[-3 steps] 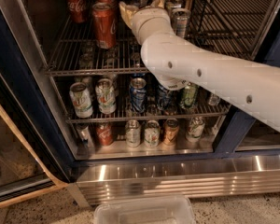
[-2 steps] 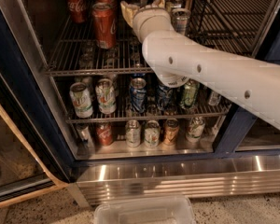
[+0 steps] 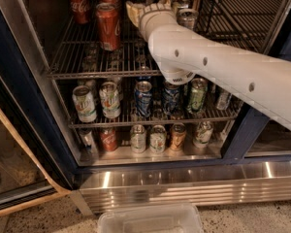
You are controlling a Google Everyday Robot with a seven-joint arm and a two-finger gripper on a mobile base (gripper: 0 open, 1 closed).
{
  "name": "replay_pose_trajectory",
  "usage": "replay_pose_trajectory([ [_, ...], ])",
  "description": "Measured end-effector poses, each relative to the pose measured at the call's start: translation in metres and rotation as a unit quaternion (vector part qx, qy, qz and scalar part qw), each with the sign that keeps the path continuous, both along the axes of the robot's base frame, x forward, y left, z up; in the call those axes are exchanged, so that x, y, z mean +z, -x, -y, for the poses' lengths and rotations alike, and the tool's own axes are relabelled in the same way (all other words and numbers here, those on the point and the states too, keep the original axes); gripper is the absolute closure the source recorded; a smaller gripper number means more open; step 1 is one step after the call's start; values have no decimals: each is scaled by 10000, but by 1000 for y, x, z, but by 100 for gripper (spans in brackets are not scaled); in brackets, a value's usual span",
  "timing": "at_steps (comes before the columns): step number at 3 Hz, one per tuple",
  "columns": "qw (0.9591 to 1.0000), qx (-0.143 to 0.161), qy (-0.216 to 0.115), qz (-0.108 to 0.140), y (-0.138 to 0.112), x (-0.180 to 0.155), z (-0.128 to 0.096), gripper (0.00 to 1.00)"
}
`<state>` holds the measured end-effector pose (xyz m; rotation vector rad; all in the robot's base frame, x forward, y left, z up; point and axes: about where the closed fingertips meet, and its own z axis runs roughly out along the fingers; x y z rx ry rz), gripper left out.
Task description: Pick water bottle from top shelf of fridge
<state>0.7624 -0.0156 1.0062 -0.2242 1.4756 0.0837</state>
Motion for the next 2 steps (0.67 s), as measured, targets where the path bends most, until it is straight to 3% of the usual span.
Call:
replay_pose_trajectory([
  [1, 9998, 128, 78, -150, -24, -2, -19, 39],
  [2, 9999, 93, 55, -104, -28, 2, -17, 39],
])
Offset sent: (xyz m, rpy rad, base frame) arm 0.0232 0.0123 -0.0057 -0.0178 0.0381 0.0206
